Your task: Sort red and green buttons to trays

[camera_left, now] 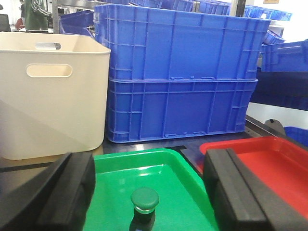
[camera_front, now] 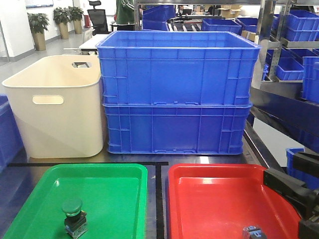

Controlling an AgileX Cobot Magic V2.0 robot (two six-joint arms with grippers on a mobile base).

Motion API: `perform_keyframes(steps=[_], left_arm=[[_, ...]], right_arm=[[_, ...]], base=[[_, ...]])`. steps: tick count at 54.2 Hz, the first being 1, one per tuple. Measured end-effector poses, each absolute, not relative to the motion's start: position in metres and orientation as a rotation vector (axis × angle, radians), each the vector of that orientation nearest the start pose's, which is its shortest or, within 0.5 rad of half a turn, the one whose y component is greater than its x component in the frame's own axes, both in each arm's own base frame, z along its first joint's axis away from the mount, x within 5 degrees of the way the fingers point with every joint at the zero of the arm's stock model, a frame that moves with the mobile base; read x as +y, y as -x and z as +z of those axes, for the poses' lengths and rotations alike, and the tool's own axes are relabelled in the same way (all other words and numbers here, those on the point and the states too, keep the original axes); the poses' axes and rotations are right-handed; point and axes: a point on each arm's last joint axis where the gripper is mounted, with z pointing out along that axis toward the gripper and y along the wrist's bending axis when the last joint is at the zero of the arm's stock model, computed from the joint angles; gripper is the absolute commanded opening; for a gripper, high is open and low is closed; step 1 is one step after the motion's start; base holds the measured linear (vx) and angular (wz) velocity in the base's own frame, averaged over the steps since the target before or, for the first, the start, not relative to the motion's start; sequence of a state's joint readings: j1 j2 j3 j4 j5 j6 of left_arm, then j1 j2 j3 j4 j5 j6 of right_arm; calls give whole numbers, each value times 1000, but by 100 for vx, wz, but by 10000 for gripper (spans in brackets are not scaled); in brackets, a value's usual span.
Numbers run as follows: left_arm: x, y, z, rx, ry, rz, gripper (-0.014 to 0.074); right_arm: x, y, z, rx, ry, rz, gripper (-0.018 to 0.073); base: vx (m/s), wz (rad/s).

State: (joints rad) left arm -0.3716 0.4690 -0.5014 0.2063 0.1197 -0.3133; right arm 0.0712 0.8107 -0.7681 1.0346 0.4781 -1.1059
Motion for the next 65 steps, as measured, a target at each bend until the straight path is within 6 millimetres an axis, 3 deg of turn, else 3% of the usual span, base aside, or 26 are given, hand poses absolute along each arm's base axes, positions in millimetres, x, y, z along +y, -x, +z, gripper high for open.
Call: perform_keyframes(steps=[15, 23, 29, 44, 53, 65], left_arm=[[-35, -96, 336, 1573, -188, -356, 570], [-33, -92, 329, 1577, -188, -342, 494], [-25, -89, 307, 1601, -158, -280, 370], [-8, -69, 227, 1593, 48, -217, -1], [-1, -58, 192, 1648, 136, -159, -8], [1, -56, 188, 1673, 173, -134, -7]], right_arm=[[48, -162, 370, 1718, 462, 324, 438], [48, -162, 370, 1718, 463, 324, 438], [48, -161, 370, 1718, 463, 325, 438], [48, -161, 369, 1719, 464, 326, 438], [48, -161, 369, 1719, 464, 326, 438], [48, -161, 369, 1722, 471, 329, 438]], base=[[0, 0], [0, 0], [0, 0], [0, 0], [0, 0], [0, 0]])
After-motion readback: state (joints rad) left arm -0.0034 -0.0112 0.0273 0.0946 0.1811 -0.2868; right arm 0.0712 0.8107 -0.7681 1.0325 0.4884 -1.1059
